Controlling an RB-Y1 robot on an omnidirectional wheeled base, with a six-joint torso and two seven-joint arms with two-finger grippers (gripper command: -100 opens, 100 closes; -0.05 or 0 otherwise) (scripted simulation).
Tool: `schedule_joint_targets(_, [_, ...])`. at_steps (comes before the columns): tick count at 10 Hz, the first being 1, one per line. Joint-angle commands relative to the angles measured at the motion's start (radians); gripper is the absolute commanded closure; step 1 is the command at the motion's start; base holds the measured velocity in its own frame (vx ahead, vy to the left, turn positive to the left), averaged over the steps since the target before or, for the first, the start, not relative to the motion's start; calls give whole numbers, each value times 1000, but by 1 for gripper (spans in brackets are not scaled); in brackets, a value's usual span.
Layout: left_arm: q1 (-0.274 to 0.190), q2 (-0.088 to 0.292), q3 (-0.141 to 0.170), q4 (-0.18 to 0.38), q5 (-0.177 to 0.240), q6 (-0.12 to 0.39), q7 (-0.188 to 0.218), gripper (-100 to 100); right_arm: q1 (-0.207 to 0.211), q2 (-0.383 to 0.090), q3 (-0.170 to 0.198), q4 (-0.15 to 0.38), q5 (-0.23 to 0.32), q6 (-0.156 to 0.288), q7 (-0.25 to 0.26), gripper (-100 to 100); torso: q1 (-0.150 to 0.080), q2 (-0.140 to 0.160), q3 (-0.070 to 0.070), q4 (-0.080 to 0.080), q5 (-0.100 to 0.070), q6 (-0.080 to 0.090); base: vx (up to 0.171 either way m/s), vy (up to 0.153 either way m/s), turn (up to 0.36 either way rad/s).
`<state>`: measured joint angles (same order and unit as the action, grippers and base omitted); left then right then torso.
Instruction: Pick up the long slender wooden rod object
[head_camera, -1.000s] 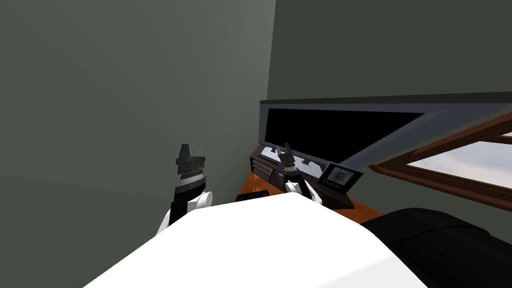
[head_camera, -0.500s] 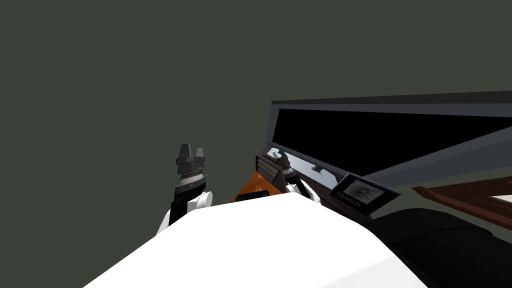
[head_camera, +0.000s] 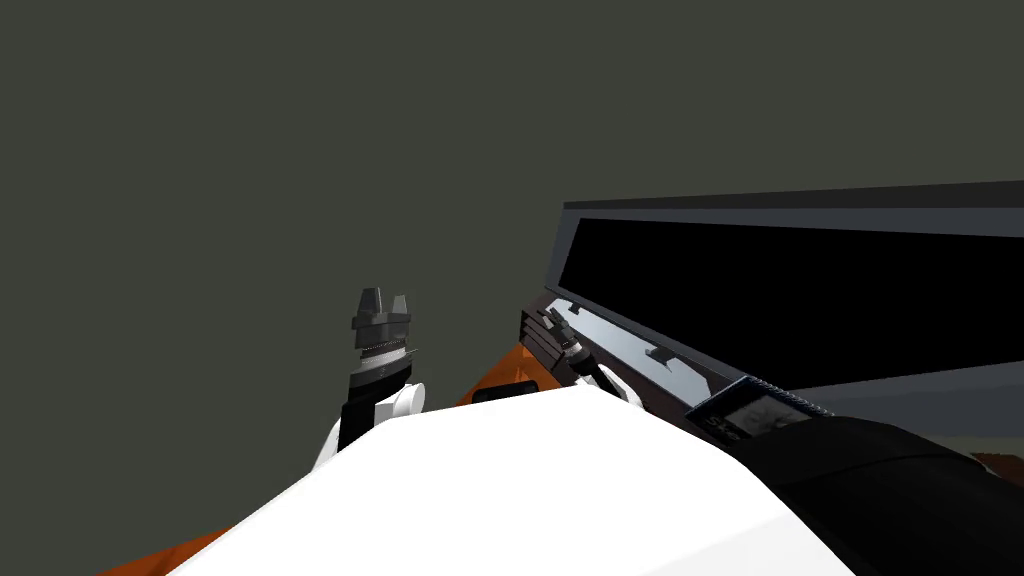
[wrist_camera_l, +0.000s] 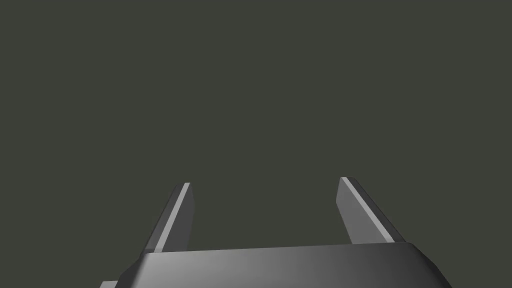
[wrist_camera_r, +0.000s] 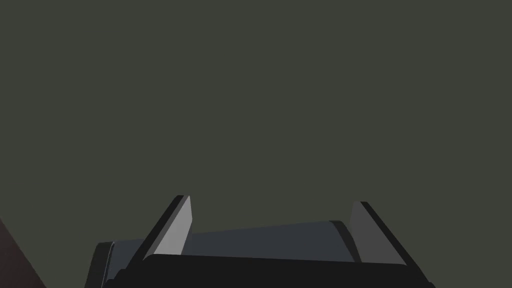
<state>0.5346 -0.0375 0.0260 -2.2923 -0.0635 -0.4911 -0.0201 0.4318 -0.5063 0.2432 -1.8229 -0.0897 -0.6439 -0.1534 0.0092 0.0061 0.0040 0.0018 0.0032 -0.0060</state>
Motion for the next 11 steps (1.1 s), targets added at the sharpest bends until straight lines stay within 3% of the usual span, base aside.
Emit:
schedule_joint_targets(1, [0,0,0,0,0,0,0,0,-9,-45,34,50,13,-5,-16,-100,0,0,0,0,0,0,-37,-18,396])
schedule_joint_targets(4, [0,0,0,0,0,0,0,0,-12,-82,67,133,27,-3,-29,-100,0,-1,0,0,0,-1,-30,-18,276])
schedule_joint_targets(5, [0,0,0,0,0,0,0,0,-15,-120,102,166,42,0,-43,-100,0,-1,0,0,0,0,-27,-16,355])
schedule_joint_targets(6, [0,0,0,0,0,0,0,0,-15,-120,102,193,42,0,-43,-100,0,-1,0,0,0,0,-22,-17,263])
schedule_joint_targets(7, [0,0,0,0,0,0,0,0,-18,-158,138,226,59,4,-57,-100,0,-1,-1,0,0,0,-36,-10,401])
schedule_joint_targets(9, [0,0,0,0,0,0,0,0,-18,-158,138,252,59,4,-57,-100,0,-1,-1,0,0,0,-17,-16,144])
schedule_joint_targets(10, [0,0,0,0,0,0,0,0,-20,-197,175,285,76,8,-72,-100,0,-2,-1,0,0,1,-15,-10,263])
schedule_joint_targets(11, [0,0,0,0,0,0,0,0,-20,-197,175,310,76,8,-72,-100,0,-2,-1,0,0,0,-20,-14,321])
